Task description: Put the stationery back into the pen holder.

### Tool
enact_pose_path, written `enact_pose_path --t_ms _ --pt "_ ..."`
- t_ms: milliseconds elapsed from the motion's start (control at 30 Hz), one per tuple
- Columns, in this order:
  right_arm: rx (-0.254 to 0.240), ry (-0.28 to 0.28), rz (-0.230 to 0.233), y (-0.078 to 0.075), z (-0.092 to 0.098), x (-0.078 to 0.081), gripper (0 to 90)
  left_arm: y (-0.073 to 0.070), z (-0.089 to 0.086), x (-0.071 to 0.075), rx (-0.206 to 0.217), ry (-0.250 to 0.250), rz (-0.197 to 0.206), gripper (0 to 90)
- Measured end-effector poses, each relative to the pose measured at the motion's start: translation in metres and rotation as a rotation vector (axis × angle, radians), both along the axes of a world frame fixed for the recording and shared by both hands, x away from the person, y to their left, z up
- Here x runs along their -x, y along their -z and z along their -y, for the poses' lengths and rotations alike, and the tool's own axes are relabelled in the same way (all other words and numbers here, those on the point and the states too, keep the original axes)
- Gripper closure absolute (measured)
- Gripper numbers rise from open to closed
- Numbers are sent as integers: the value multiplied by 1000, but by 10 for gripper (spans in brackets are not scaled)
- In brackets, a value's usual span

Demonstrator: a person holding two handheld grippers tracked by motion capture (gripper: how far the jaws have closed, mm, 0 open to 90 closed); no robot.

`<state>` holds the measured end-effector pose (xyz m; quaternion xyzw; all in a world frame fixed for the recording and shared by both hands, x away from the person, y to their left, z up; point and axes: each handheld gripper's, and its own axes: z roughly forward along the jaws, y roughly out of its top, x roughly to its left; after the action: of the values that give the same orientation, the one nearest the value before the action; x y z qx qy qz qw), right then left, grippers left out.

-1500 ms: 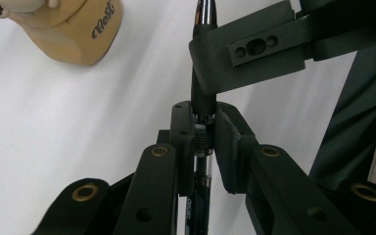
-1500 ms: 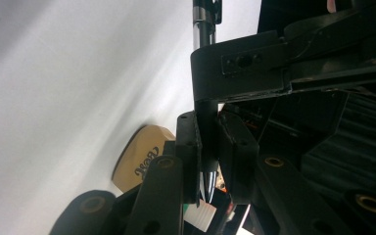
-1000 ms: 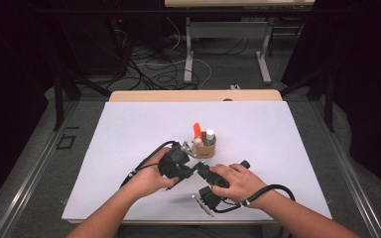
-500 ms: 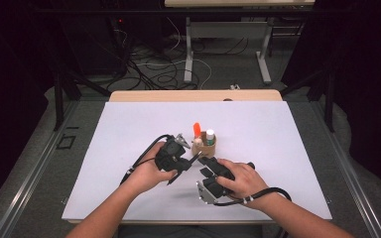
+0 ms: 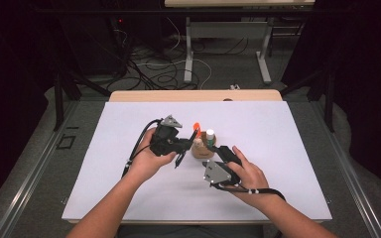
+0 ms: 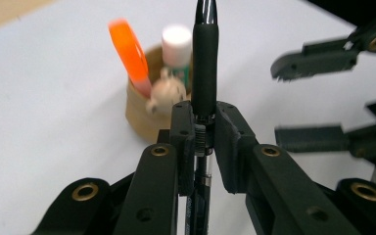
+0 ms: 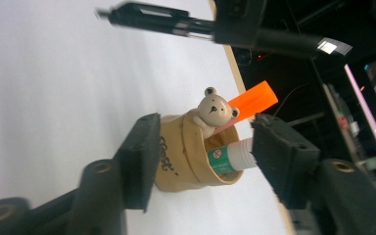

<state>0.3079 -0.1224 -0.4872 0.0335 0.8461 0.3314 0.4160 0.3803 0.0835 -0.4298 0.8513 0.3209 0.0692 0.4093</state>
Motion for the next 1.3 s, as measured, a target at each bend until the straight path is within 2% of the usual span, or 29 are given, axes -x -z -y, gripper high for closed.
enact_pose_path --t_ms 33,67,167,267,367,433,567,633,733,800,933,1033,1100,1167,1267,1300 --pt "33 15 4 -4 4 -1 418 -2 0 -2 23 -3 6 793" --pt "15 45 -26 -4 6 -2 422 -3 1 -4 54 -12 18 793" --pt "-75 62 -102 1 11 -7 410 -6 5 -12 108 -40 37 793" --pt "-103 79 -143 4 16 -9 396 -9 12 -19 163 -63 57 793" --pt "-165 102 -177 4 22 -12 352 -12 19 -27 206 -85 78 793" --pt "-233 125 -219 4 26 -15 319 -13 23 -32 222 -104 90 793" --pt "-296 155 -274 5 31 -18 268 -13 29 -40 251 -139 115 793" --pt "-318 169 -314 6 33 -19 240 -12 32 -44 259 -149 122 793" --pt "-327 199 -338 9 35 -21 200 -9 38 -47 276 -170 147 793" --pt "-337 219 -348 10 36 -22 176 -8 42 -50 273 -185 159 793" --pt "-375 223 -385 11 40 -24 171 -1 48 -55 277 -227 179 793" --pt "-391 223 -386 11 42 -25 171 4 51 -59 293 -242 178 793" --pt "-402 215 -378 13 42 -27 171 7 53 -59 287 -249 187 793" --pt "-405 225 -394 13 42 -26 171 11 56 -60 281 -255 187 793" --pt "-404 220 -391 14 42 -26 171 16 58 -61 232 -247 191 793" --pt "-398 216 -380 13 42 -26 171 18 60 -61 234 -254 190 793"
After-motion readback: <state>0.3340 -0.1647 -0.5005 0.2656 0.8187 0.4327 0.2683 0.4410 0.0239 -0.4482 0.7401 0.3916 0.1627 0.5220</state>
